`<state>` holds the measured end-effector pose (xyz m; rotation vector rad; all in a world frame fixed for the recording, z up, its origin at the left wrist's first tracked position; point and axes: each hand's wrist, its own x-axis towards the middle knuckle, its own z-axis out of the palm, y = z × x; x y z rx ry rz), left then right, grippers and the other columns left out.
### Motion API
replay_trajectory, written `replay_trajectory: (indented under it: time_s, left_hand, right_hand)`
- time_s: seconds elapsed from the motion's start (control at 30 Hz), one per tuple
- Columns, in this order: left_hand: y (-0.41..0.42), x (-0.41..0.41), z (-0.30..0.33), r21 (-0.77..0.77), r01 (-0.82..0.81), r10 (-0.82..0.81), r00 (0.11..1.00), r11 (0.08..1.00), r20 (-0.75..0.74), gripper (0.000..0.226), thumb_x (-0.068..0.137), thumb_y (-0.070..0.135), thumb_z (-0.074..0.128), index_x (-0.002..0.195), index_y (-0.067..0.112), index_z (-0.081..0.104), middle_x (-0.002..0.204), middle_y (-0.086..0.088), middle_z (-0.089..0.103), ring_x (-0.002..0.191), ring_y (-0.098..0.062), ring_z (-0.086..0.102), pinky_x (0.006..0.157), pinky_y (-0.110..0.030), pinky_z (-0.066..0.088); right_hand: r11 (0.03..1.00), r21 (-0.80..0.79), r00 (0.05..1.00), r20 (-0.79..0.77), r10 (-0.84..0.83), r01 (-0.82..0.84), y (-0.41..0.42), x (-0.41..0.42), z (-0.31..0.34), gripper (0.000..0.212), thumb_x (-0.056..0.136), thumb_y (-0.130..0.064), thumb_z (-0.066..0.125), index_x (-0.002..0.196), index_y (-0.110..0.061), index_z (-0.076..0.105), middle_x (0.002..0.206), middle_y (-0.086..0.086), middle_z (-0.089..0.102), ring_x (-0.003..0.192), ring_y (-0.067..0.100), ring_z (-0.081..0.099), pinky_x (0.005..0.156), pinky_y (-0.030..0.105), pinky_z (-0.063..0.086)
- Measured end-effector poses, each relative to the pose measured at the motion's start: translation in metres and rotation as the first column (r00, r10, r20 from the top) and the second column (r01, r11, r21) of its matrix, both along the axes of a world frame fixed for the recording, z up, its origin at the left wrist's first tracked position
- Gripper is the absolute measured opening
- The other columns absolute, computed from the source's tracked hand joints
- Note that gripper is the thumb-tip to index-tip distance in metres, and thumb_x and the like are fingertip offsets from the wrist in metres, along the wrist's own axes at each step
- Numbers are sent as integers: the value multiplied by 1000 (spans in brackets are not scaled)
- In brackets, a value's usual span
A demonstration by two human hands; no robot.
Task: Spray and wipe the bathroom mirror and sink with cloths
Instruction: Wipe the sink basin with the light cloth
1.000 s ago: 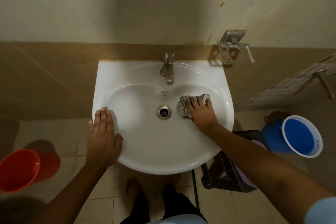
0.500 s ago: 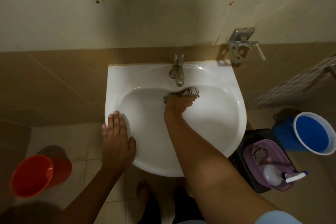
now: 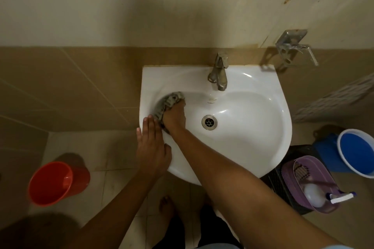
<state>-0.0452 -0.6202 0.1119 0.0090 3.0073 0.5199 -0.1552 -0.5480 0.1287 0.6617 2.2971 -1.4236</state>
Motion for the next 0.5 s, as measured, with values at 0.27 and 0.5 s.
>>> replay_trajectory:
  time_s: [0.27,0.5]
  left_hand:
    - [-1,-2,21,286,-102,108,994,953,-5,68,97,37,27,152,-2,26,162,-17,22,153,-27,13,124,-37,0]
    - [45,-23,59,620,-466,344,885,632,314,52,94,54,54,123,13,65,112,-3,71,100,-15,65,90,-32,50]
  right_hand:
    - [708,52,710,54,702,-704,82,62,9,37,100,-21,49,136,-14,49,133,12,59,119,30,56,92,30,40]
    - [930,-247,961,-32,274,-274,113,66,35,32,96,-24,57,128,-22,57,120,5,68,103,19,66,97,42,53]
